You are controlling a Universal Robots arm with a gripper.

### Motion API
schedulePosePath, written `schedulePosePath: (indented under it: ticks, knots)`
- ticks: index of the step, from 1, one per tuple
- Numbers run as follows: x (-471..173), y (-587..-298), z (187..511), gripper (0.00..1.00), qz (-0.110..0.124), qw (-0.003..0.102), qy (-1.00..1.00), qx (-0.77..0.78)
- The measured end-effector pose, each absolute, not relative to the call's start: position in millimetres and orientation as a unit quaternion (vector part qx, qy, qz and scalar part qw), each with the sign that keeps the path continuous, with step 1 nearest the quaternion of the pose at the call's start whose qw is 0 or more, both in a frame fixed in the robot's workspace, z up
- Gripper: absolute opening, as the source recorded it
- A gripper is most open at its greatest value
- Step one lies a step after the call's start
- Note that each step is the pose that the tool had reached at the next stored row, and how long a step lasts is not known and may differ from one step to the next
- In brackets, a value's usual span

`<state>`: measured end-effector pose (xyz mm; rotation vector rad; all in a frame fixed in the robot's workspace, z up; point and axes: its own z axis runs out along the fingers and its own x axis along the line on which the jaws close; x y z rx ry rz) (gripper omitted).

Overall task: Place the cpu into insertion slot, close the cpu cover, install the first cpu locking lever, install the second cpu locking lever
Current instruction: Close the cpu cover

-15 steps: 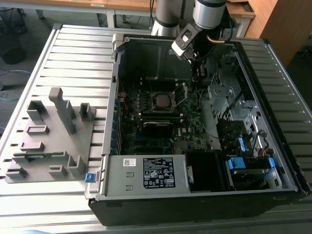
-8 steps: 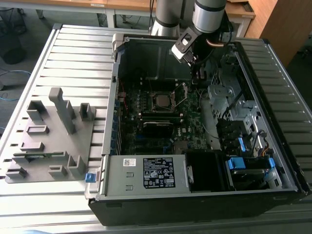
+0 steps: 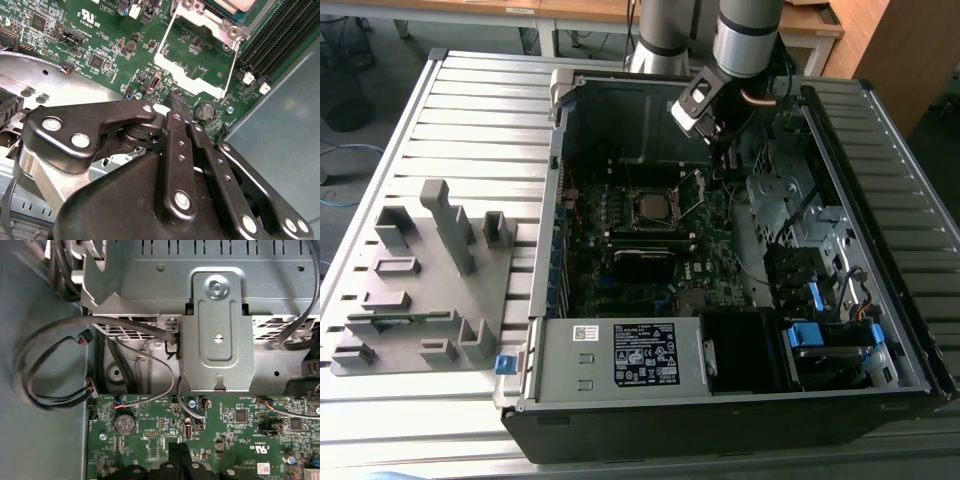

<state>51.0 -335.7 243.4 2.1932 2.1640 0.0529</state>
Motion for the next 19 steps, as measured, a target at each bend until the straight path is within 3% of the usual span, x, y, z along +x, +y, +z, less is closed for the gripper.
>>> schedulePosePath:
  ticks: [8, 12, 19]
  knots:
    - [51.1, -335.6, 241.4, 0.11, 0.017, 0.03, 0.702, 0.711]
    - [52.0, -335.7, 240.9, 0.11, 0.0, 0.014, 0.702, 0.712]
    - [52.0, -335.6, 240.9, 0.11, -0.001, 0.013, 0.702, 0.712]
